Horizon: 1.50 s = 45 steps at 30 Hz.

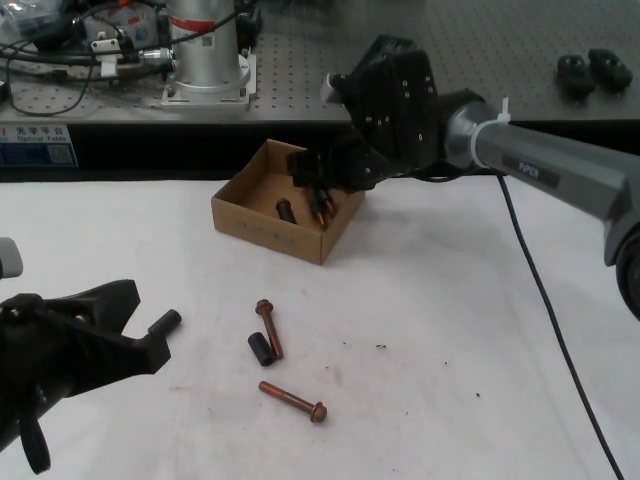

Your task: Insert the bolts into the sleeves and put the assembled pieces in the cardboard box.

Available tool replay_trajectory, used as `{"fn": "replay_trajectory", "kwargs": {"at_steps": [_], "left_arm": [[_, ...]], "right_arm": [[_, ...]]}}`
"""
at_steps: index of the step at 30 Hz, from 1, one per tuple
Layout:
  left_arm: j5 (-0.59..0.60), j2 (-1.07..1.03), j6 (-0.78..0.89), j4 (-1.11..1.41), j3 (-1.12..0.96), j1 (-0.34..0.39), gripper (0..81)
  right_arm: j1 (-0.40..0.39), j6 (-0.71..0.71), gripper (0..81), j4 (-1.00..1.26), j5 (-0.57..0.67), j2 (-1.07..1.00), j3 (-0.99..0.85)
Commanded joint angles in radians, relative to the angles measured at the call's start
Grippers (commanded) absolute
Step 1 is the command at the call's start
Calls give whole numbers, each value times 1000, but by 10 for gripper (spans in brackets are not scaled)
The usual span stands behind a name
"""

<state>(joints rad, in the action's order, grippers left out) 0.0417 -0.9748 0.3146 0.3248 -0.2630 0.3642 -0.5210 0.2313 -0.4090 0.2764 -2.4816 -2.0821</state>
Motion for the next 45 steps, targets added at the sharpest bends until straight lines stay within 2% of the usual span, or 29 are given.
{"fn": "replay_trajectory", "kwargs": {"at_steps": [1, 7, 10, 17, 23, 26, 30, 34, 36, 38, 40, 41, 43, 45], "left_arm": [[-10, 8, -15, 28, -1, -3, 6], [-10, 8, -34, 28, -1, -3, 6], [-10, 8, -38, 25, -1, -3, 6], [-12, 8, -38, 20, 5, -3, 6], [-12, 8, -62, 20, 5, -3, 6], [-12, 8, -64, 20, 8, -3, 6], [-12, 8, -76, 20, 7, -3, 6], [-15, 8, -83, 20, 7, -3, 6], [-25, 8, -91, 20, 7, -3, 6], [-36, 8, -91, 20, 7, -3, 6], [-57, 8, -91, 20, 7, -3, 6], [-57, 8, -91, 20, 7, -3, 6], [-57, 8, -91, 20, 7, -3, 6], [-57, 8, -91, 20, 7, -3, 6]], "right_arm": [[-3, 0, 503, 12, 19, 10, -18], [-14, 22, 458, -35, 142, 82, -18], [-19, -17, 430, -126, 167, 157, -18], [-22, -310, 272, -573, 122, 332, -16], [-39, -405, 87, -976, 126, 381, -13], [-62, -454, 43, -1074, 148, 377, 38], [-103, -457, 43, -1025, 166, 377, 157], [-145, -445, 54, -853, 161, 377, 272], [-159, -399, 123, -756, 161, 377, 317], [-171, -355, 241, -664, 151, 377, 357], [-187, -317, 367, -580, 88, 377, 382], [-194, -313, 383, -555, 51, 375, 388], [-209, -292, 351, -500, -36, 369, 393], [-220, -266, 279, -451, -78, 361, 393]]}}
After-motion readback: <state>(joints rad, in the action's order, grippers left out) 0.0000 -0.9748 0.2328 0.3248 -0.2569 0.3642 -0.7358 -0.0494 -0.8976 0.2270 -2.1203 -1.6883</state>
